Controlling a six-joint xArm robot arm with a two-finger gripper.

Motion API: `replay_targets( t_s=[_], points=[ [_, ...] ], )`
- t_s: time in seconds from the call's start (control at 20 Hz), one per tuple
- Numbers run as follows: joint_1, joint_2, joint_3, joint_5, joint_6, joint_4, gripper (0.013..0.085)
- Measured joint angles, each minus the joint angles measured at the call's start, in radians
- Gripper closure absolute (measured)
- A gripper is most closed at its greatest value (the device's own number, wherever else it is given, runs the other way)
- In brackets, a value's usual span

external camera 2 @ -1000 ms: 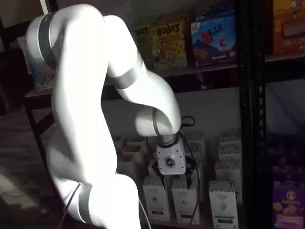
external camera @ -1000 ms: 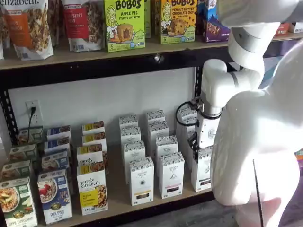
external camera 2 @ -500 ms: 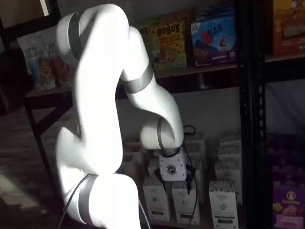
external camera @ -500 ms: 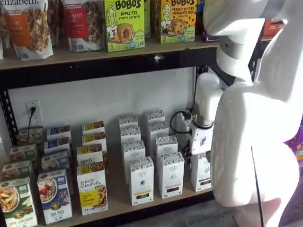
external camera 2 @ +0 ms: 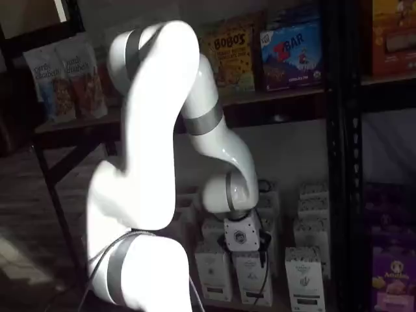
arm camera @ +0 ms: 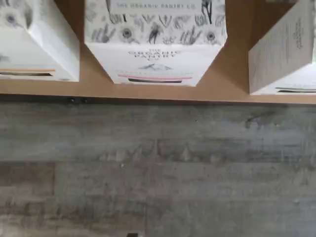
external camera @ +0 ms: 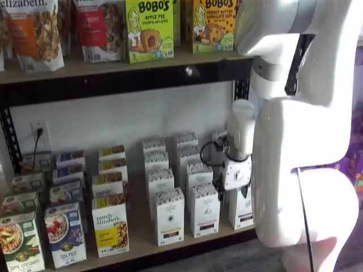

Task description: Pick up the white box with a green strip in the middle, on the bottom shelf, the sixth box from the left

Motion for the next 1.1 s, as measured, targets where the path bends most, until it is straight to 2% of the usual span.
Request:
replay_targets(
  t_s=[0.1,0.2,0.25,0.4,0.7,0.9,1.1],
  points=[
    [-0.014,0.038,-0.042,0.011,0.031,-0.046,0.0130],
    [-0.028,0.080,-0.084,0.007,0.015,-0.044,0.0130],
    [-0.035,0.097,-0.102,0.003,0.000,-0.036,0.0130],
    [-0.051,0.144,-0.153,-0.005,-0.082,0.031,0.0130],
    [-0.093,0.219,-0.253,-0.006,-0.162,0.071,0.0130],
    [-0.113,0.251,-0.304,0.001,-0.200,0.089,0.0130],
    [-0.130,0.276,-0.342,0.007,-0.183,0.055,0.0130]
  ],
)
